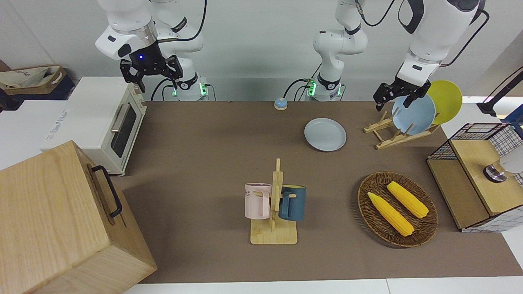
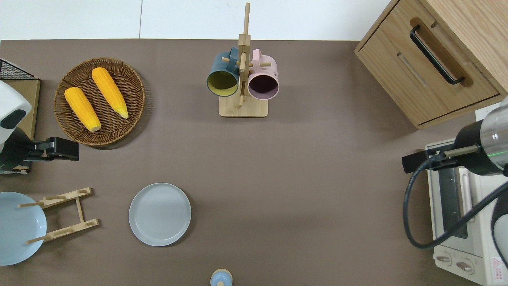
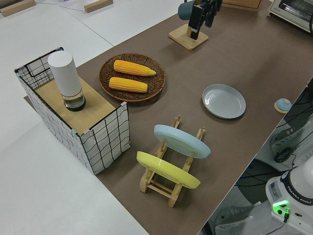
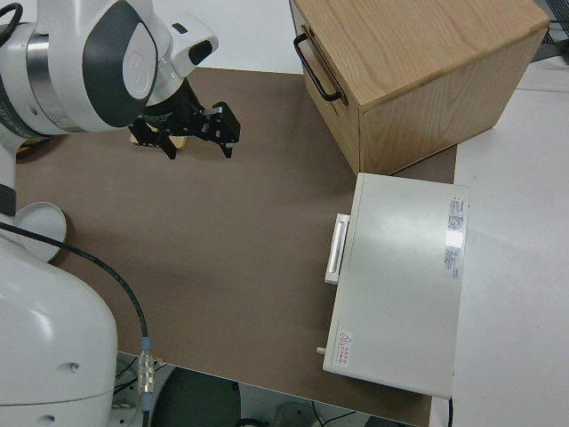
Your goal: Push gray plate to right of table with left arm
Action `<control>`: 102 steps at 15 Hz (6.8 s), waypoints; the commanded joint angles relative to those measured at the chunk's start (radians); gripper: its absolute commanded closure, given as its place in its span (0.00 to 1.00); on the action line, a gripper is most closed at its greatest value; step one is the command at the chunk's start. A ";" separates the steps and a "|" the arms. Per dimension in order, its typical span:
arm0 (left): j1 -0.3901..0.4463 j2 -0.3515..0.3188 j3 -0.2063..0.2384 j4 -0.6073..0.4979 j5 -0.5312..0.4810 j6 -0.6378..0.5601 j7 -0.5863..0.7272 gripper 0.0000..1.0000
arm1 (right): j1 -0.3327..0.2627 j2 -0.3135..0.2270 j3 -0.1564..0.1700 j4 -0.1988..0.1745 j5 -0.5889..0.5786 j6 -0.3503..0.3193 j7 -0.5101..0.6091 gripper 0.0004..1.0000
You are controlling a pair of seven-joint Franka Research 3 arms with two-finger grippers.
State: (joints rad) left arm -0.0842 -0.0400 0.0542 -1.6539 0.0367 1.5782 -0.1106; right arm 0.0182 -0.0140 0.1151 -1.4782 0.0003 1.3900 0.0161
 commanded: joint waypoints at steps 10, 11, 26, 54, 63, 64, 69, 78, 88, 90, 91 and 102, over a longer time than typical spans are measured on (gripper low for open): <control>-0.003 0.008 0.012 0.010 -0.023 -0.021 0.005 0.00 | -0.020 -0.003 0.017 0.009 0.004 -0.016 0.013 0.02; -0.005 0.009 0.009 0.003 -0.023 -0.021 0.005 0.00 | -0.020 -0.003 0.017 0.009 0.006 -0.016 0.013 0.02; -0.006 -0.069 -0.002 -0.286 -0.063 0.133 -0.012 0.00 | -0.020 -0.003 0.015 0.009 0.004 -0.016 0.013 0.02; -0.006 -0.070 -0.043 -0.954 -0.038 0.876 -0.076 0.62 | -0.020 -0.003 0.015 0.009 0.004 -0.016 0.013 0.02; -0.003 -0.081 -0.042 -0.951 -0.038 0.876 -0.087 1.00 | -0.020 -0.003 0.017 0.009 0.004 -0.016 0.013 0.02; -0.005 -0.080 -0.042 -0.951 -0.038 0.878 -0.087 1.00 | -0.020 -0.003 0.015 0.009 0.004 -0.016 0.013 0.02; -0.003 -0.075 -0.042 -0.951 -0.038 0.882 -0.087 1.00 | -0.020 -0.003 0.017 0.009 0.004 -0.016 0.013 0.02; -0.011 -0.052 -0.045 -0.928 -0.050 0.881 -0.130 1.00 | -0.020 -0.003 0.015 0.009 0.004 -0.016 0.013 0.02; -0.011 0.044 -0.276 -0.833 -0.050 0.879 -0.479 1.00 | -0.020 -0.003 0.015 0.009 0.006 -0.016 0.013 0.02; -0.011 0.074 -0.335 -0.807 -0.050 0.878 -0.549 1.00 | -0.020 -0.003 0.015 0.009 0.006 -0.016 0.013 0.02; -0.012 0.090 -0.367 -0.793 -0.050 0.878 -0.598 1.00 | -0.020 -0.003 0.015 0.009 0.006 -0.016 0.013 0.02; -0.230 0.227 -0.465 -0.561 -0.023 0.817 -1.072 1.00 | -0.020 -0.003 0.015 0.009 0.006 -0.016 0.013 0.02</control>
State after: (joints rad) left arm -0.2383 0.1220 -0.4180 -2.2942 -0.0108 2.4391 -1.0833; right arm 0.0182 -0.0140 0.1151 -1.4782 0.0003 1.3900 0.0161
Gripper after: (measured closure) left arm 0.947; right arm 0.013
